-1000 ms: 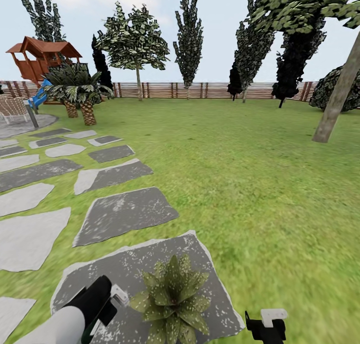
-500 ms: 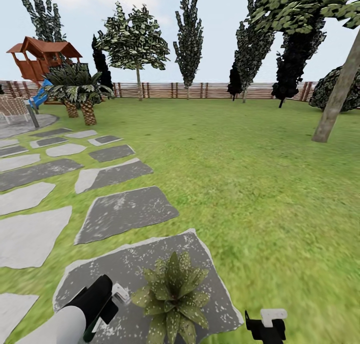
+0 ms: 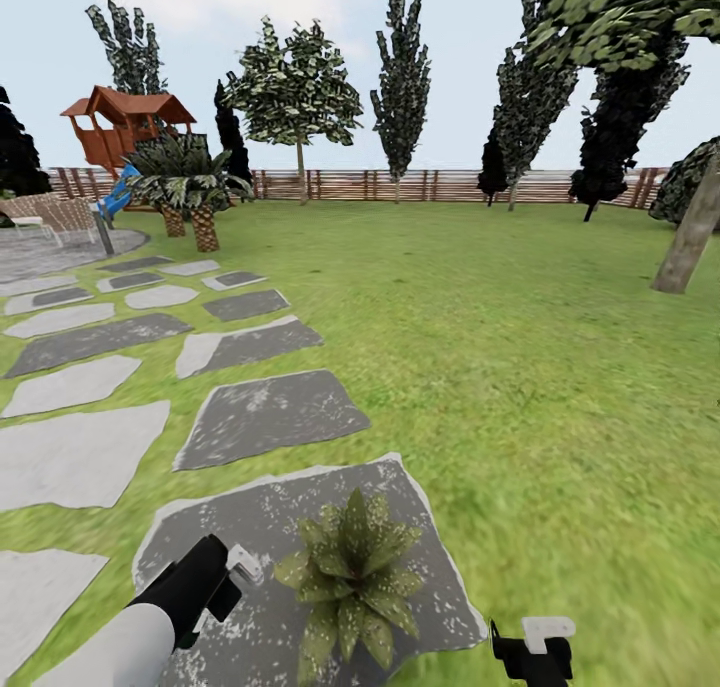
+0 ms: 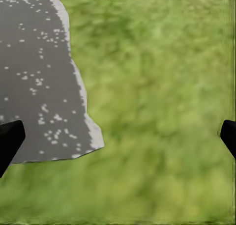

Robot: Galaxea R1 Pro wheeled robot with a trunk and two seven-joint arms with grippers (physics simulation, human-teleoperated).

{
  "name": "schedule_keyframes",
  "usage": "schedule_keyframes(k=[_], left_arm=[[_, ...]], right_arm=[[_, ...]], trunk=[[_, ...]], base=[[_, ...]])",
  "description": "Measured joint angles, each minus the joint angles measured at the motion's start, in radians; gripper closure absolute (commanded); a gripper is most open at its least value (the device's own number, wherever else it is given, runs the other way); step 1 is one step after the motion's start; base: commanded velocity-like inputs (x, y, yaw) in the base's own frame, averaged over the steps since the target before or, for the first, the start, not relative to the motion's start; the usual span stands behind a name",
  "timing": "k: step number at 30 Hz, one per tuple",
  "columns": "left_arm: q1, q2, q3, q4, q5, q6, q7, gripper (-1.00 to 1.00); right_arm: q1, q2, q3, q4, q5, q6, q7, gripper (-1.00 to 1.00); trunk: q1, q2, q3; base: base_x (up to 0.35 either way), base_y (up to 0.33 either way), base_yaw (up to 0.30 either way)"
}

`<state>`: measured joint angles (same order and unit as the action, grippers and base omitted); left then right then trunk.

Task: Pick up the pesticide atomizer in the garden and spray insectifuge to fully cover both potted plants in the garden.

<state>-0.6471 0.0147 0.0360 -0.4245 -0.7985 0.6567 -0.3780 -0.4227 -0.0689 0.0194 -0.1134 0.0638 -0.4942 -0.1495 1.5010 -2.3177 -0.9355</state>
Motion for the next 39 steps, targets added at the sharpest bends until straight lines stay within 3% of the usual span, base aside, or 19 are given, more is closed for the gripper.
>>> schedule_keyframes(k=[4, 9, 13, 17, 20, 23, 25, 29, 33, 36, 37, 39], left_arm=[[0.000, 0.001, 0.001, 0.000, 0.000, -0.060, 0.001, 1.00], [0.000, 0.014, 0.006, -0.042, 0.003, -0.070, 0.002, 1.00], [0.000, 0.018, 0.067, -0.044, 0.030, -0.073, 0.002, 1.00], [0.001, 0.020, 0.076, -0.044, 0.031, -0.073, 0.002, 1.00], [0.004, 0.059, 0.079, -0.033, 0.028, -0.076, 0.002, 1.00], [0.011, 0.083, 0.112, -0.027, 0.078, -0.092, 0.001, 1.00], [0.031, 0.089, 0.136, -0.026, 0.112, -0.153, 0.002, 1.00], [0.073, 0.090, 0.144, -0.027, 0.134, -0.206, 0.002, 1.00], [0.111, 0.090, 0.145, -0.024, 0.196, -0.336, 0.003, 1.00], [0.132, 0.088, 0.145, -0.023, 0.209, -0.438, 0.002, 1.00], [0.142, 0.089, 0.145, -0.023, 0.208, -0.465, 0.000, 1.00], [0.171, 0.099, 0.145, -0.023, 0.208, -0.546, -0.010, 1.00]], right_arm=[[0.000, 0.001, 0.000, 0.000, 0.000, 0.000, 0.000, -1.00], [0.000, 0.006, 0.001, 0.001, 0.001, 0.000, 0.000, -1.00], [0.000, 0.005, 0.001, 0.001, 0.001, 0.000, 0.000, -1.00], [0.000, 0.005, 0.001, 0.001, 0.001, 0.000, 0.000, -1.00], [0.000, 0.004, 0.001, 0.001, 0.001, 0.000, 0.000, -1.00], [0.000, 0.004, 0.001, 0.001, 0.001, 0.000, 0.000, -1.00], [0.000, 0.004, 0.001, 0.001, 0.001, 0.000, 0.001, -1.00], [0.000, 0.004, 0.001, 0.001, 0.001, 0.000, 0.001, -1.00], [0.000, 0.004, 0.001, 0.001, 0.001, 0.000, 0.001, -1.00], [0.000, 0.004, 0.007, -0.004, 0.003, 0.000, 0.005, -1.00], [-0.001, 0.002, 0.017, -0.010, 0.010, 0.000, 0.014, -1.00], [-0.001, 0.000, 0.070, -0.073, 0.062, 0.001, 0.076, -1.00]], trunk=[[0.000, 0.000, 0.000], [0.000, 0.000, 0.000], [0.000, 0.000, 0.000], [0.000, 0.000, 0.000], [0.000, 0.000, 0.000], [0.000, 0.000, 0.000], [0.000, 0.000, 0.000], [0.000, 0.000, 0.000], [0.000, 0.000, 0.000], [0.000, 0.000, 0.000], [0.000, 0.000, 0.000], [0.000, 0.000, 0.000]], base=[[-0.277, -0.160, 0.000], [-0.326, -0.034, 0.000], [-0.338, 0.000, 0.000], [-0.339, 0.000, 0.000], [-0.339, 0.000, 0.000], [-0.339, 0.000, 0.000], [-0.339, 0.000, 0.000], [-0.339, 0.000, 0.000], [-0.339, 0.000, 0.000], [-0.076, 0.000, 0.000], [-0.012, 0.000, 0.000], [-0.004, 0.000, 0.000]])
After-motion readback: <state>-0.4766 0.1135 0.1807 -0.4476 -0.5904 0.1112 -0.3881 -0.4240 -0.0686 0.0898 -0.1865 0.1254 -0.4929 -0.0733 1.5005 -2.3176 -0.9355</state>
